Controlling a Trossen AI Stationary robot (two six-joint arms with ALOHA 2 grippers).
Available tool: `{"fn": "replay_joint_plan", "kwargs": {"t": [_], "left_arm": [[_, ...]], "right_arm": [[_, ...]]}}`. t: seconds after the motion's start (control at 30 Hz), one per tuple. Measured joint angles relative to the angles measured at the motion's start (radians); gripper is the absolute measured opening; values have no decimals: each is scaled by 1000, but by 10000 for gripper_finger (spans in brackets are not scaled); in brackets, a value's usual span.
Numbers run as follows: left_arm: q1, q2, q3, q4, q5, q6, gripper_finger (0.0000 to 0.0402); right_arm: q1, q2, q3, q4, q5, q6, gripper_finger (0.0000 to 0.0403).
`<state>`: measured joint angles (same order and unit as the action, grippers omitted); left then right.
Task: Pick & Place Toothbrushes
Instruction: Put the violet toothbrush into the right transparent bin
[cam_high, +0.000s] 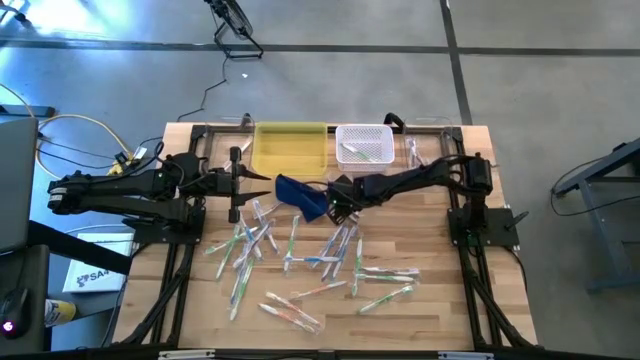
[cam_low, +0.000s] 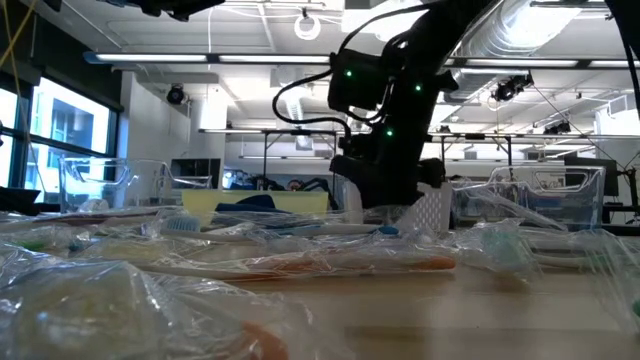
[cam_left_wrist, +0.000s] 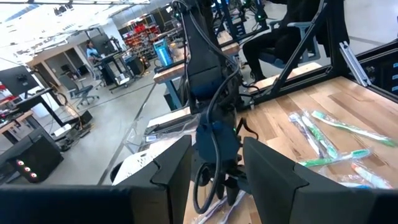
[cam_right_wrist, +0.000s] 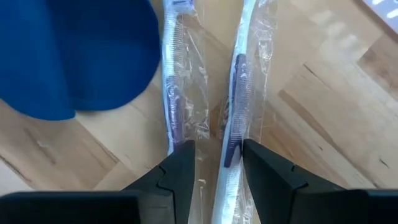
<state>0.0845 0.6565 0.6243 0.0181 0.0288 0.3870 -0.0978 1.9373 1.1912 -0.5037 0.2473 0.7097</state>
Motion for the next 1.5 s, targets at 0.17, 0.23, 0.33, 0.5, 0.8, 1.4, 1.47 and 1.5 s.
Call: {"fn": "replay_joint_plan", "kwargs": {"t": [0.17,0.23,0.33,0.5,0.8,1.4,1.47,1.5], "left_arm": [[0,0,0,-9,0,0,139],[0,0,0,-20,0,0,139],[0,0,0,-25,0,0,139],[0,0,0,-24,0,0,139],[0,0,0,-24,0,0,139],[0,0,0,-28,0,0,139],[0,0,0,-28,0,0,139],[0,0,0,-28,0,0,139]], "right_arm": [[0,0,0,13,-37,1,129],[2,0,0,15,-63,-2,129],[14,0,0,15,-58,-7,129],[23,0,0,14,-14,-51,129],[23,-12,-1,11,-14,-53,129],[-53,-50,-1,72,-38,-57,129],[-61,-50,0,96,-49,-58,129],[-62,-50,1,101,-56,-58,129]]}}
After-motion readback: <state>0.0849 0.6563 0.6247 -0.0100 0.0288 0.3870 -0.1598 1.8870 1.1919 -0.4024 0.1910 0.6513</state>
